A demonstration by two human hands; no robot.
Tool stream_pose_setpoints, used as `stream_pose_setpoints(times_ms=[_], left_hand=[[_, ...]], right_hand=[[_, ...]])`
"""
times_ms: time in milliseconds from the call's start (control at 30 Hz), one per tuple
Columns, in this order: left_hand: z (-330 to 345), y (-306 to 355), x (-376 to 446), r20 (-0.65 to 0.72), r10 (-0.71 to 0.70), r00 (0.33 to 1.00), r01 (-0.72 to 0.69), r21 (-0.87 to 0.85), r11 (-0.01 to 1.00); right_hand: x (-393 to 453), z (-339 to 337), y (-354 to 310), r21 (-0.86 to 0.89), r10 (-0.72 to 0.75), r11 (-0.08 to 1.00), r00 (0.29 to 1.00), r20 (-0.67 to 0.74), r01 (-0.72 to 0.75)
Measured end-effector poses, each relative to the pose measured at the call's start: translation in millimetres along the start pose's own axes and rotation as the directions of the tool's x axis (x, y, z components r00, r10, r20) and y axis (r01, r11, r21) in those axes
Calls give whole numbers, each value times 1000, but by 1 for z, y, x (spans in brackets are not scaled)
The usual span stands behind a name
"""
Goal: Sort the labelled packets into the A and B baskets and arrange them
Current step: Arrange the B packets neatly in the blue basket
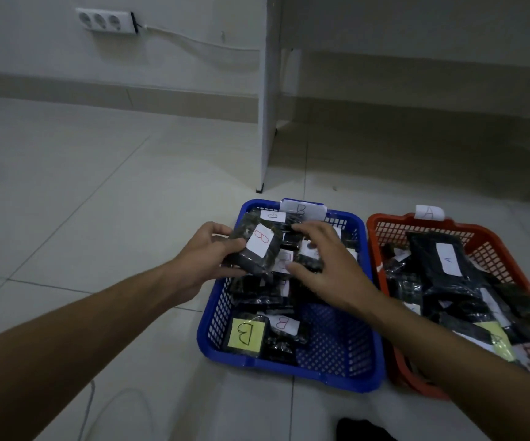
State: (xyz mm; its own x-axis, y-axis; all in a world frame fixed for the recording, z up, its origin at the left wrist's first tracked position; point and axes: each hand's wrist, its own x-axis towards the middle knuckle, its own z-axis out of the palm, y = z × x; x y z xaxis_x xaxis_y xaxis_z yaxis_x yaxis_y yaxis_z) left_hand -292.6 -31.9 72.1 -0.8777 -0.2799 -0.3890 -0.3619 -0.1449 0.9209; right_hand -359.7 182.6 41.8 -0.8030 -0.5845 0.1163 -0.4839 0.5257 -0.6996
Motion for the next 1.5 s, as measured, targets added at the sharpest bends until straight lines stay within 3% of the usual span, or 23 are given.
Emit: stream_pose_setpoints(times_ms=[100, 300, 400, 467, 533, 567, 600, 667, 767, 967, 1200, 1367, 1500], left_hand=[[25, 3, -8, 123, -21, 992, 18, 22, 1000], [56, -4, -19, 349, -101, 932, 43, 170, 985], [55, -7, -22, 458, -120, 881, -104, 434, 895], [54, -11, -21, 514, -85, 854, -336, 668, 664], [55, -22, -14, 607, -9, 795, -594, 781, 196], [57, -29, -10, 666, 8, 746, -665, 745, -43], [60, -34, -7, 722, 7, 692, -703, 676, -219], [68, -42, -3, 787, -35, 617, -733, 557, -392], [82, -52, 6, 826, -111, 552, -740, 425, -521], [97, -65, 20, 828, -192, 527, -718, 313, -622], [97, -73, 16, 770, -275, 576, -702, 293, -650], [101, -63, 11, 773, -264, 577, -739, 356, -572], [76, -42, 9, 768, -113, 630, -744, 557, -369]], right_hand=[[-10, -26, -5, -195, 24, 981, 975, 219, 19], [-25, -47, 7, -271, 119, 961, 957, 265, -44], [-37, -59, 15, -396, 130, 918, 931, 341, 16], [-44, -63, 17, -518, 133, 850, 910, 392, 99], [-48, -62, 18, -589, 143, 792, 889, 435, 161], [-49, -61, 19, -602, 155, 781, 880, 448, 169], [-49, -63, 20, -596, 170, 788, 876, 451, 154], [-49, -74, 20, -520, 214, 854, 887, 409, 33], [-49, -94, 21, -379, 276, 913, 915, 293, -154], [-56, -92, 25, -434, 331, 879, 909, 255, -198], [-57, -93, 27, -345, 385, 887, 904, 185, -307], [-60, -88, 19, -383, 384, 869, 915, 126, -312], [-61, -85, 9, -345, 445, 856, 888, 115, -385]])
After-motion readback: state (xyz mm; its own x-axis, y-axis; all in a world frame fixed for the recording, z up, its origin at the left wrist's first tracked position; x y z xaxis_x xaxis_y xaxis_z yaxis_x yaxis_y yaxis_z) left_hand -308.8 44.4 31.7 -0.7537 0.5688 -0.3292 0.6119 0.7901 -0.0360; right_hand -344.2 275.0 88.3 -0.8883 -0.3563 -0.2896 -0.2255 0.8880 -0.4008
